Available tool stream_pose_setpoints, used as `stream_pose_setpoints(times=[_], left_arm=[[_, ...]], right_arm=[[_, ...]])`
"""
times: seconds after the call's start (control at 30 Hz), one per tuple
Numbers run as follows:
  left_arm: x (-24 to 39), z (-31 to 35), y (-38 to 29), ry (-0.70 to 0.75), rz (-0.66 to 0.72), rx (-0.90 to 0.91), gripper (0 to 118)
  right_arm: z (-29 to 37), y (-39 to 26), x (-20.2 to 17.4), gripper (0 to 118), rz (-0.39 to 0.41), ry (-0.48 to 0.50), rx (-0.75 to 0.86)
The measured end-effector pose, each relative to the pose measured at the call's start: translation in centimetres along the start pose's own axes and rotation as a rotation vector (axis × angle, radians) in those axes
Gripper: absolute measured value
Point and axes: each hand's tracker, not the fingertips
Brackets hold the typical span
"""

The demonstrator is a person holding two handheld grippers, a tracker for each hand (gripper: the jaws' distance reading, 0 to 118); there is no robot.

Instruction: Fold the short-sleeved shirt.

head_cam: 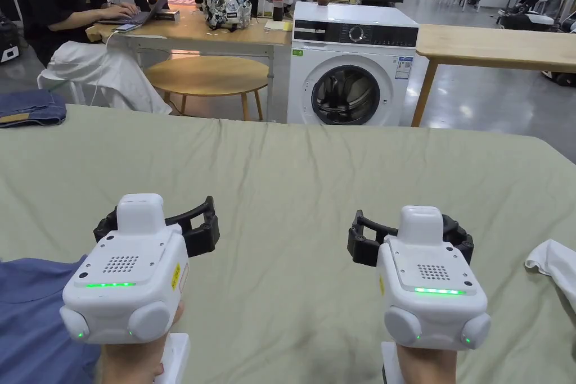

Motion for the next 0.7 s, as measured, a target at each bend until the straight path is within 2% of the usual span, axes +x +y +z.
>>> stream_pose_setpoints(times=[0.03,0.07,0.1,0.13,0.17,0.23,0.3,0.33,0.4,0.47,0.7], left_arm=[[0.0,0.2,0.0,0.014,-0.013,0.005,104],[0.0,0.3,0.1,0.017,-0.021,0.013,94],[0.1,0.4,0.2,0.024,-0.027,0.014,71],[0.2,0.6,0.2,0.047,-0.042,0.027,29],[0.2,0.9,0.3,0.054,-0.046,0.036,11],[0.4,1.1,0.5,0.094,-0.068,0.05,10],[0.2,1.3,1.0,0.065,-0.056,0.034,9],[0.1,1.1,1.1,0.027,-0.051,0.004,8],[0.5,1.1,1.0,0.04,-0.087,0.003,0],[0.9,1.2,1.0,0.051,-0.121,0.014,0],[0.5,1.2,0.9,0.027,-0.09,-0.026,0]], right_arm=[[0.2,0.0,-0.1,83,0.003,0.004,0.005],[0.4,0.1,-0.2,65,0.002,0.01,0.013],[0.5,0.1,-0.3,45,0.001,0.01,0.02],[0.6,0.2,-0.7,20,0.002,0.002,0.026],[0.6,0.3,-1.0,10,0.007,-0.017,0.028],[0.7,0.3,-1.2,7,0.0,-0.023,0.033],[1.0,0.5,-0.9,5,-0.016,-0.018,0.026],[1.1,0.5,-0.8,0,-0.021,-0.01,0.021],[1.4,0.4,-0.7,0,-0.023,-0.021,0.017],[1.6,0.5,-0.6,0,-0.021,-0.031,0.001],[1.9,0.4,-0.4,0,-0.018,-0.034,-0.015]])
